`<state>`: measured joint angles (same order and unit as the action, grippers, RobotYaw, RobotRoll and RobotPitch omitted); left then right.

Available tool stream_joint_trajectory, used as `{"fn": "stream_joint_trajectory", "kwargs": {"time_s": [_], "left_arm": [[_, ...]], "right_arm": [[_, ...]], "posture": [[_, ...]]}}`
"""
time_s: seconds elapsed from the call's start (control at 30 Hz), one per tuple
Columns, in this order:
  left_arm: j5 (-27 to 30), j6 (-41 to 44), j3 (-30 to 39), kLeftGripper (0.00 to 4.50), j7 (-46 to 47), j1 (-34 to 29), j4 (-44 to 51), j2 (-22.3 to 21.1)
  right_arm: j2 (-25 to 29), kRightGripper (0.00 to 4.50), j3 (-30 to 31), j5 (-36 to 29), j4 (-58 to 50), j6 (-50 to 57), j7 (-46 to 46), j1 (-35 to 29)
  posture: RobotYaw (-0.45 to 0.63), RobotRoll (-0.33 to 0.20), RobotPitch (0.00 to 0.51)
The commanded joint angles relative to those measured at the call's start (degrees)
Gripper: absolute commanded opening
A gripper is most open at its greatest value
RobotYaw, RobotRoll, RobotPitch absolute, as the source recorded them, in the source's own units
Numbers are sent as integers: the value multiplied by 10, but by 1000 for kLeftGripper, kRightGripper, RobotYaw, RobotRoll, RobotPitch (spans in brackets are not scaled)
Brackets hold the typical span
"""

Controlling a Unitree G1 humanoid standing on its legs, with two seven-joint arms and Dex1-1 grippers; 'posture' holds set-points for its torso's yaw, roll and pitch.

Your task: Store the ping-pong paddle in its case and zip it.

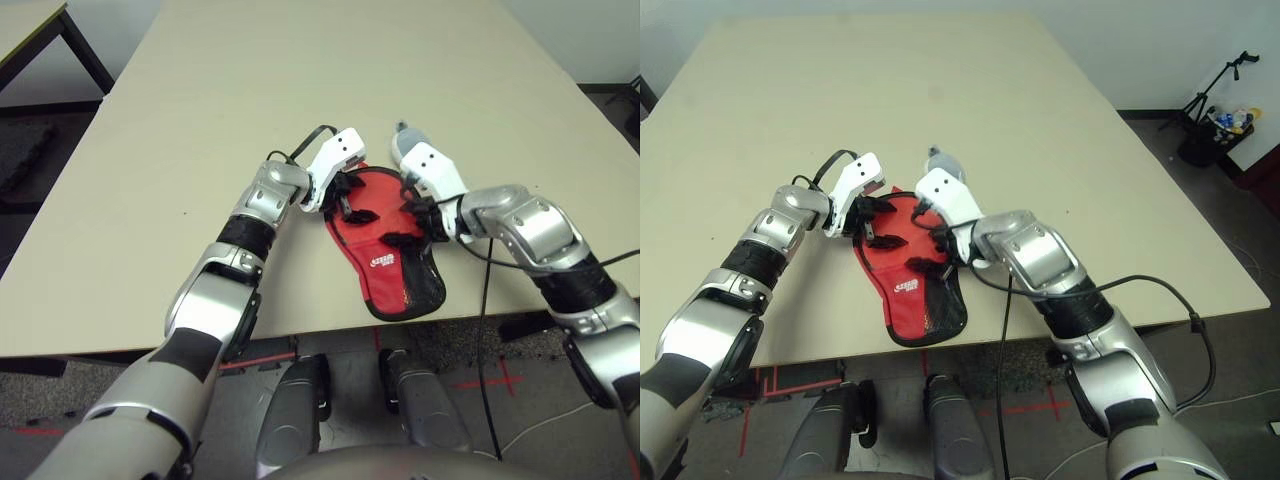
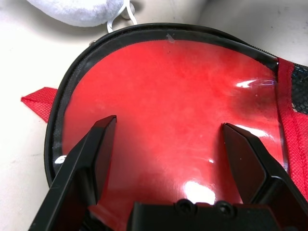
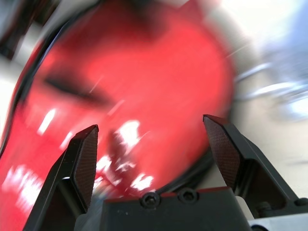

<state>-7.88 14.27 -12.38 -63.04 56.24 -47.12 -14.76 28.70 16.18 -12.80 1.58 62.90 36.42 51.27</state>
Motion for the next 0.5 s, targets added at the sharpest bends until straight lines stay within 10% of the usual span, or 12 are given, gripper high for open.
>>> {"fn": "stream_joint_trajectory", "kwargs": {"time_s": [0.03, 0.5], "left_arm": [[-15, 14, -31, 4493, 3, -28, -22, 6], [-8, 15, -32, 4493, 22, -29, -23, 22]], "right_arm": [[-34, 4500, -74, 45, 72, -58, -110, 74], [-115, 4500, -66, 138, 371, -250, -176, 129]], "posture": [[-94, 0, 192], [-81, 0, 178]]}}
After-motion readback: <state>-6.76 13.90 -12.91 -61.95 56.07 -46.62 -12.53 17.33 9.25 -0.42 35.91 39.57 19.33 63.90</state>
